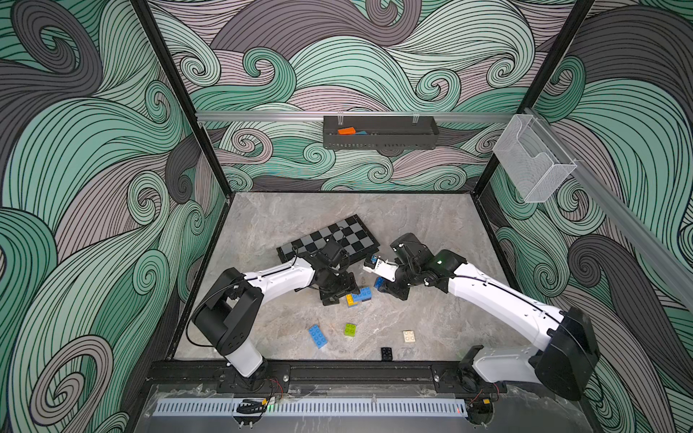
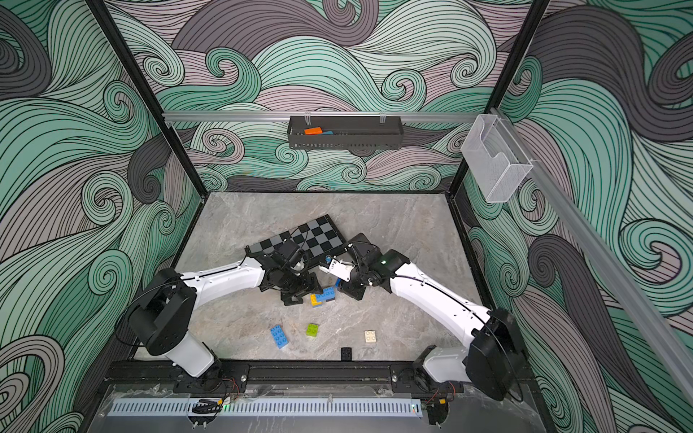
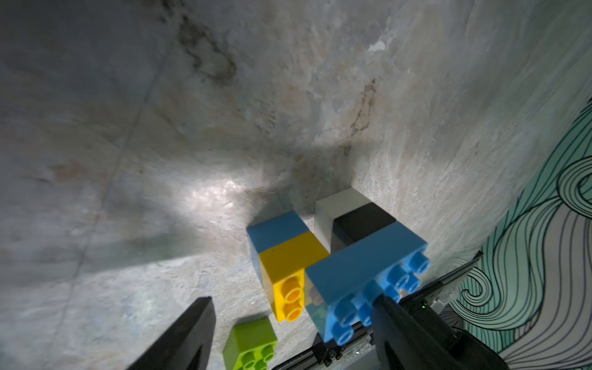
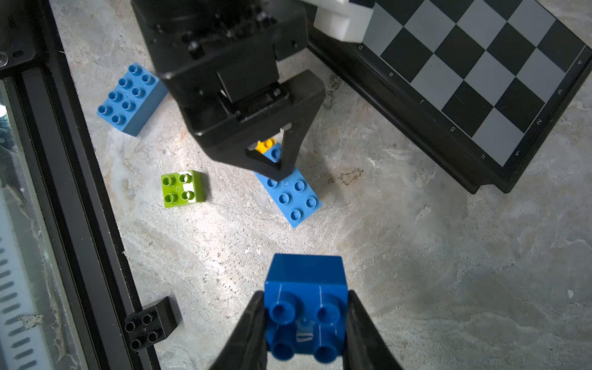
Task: Assemble a giraffe with lego
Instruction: Adjust the lego brick at the center of the board.
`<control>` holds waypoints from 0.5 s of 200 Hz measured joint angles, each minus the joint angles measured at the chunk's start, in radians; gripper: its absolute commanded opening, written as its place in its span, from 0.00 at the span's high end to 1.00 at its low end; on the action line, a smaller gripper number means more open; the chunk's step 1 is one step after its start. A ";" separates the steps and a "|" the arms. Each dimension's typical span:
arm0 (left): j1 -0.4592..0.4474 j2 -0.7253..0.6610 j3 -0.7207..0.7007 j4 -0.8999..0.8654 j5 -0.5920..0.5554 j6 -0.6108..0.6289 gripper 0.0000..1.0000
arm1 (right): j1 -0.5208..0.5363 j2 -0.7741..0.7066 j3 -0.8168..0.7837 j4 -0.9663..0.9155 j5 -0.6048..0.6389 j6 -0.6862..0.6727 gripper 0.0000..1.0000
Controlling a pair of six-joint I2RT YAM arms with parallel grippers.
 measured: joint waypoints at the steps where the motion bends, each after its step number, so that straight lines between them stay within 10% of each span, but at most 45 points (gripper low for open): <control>1: 0.000 0.000 0.000 0.000 0.000 0.000 0.23 | 0.000 0.000 0.000 0.000 0.000 0.000 0.84; 100: -0.012 0.056 0.096 -0.068 -0.020 0.166 0.40 | 0.000 -0.035 0.000 0.000 0.000 0.003 0.83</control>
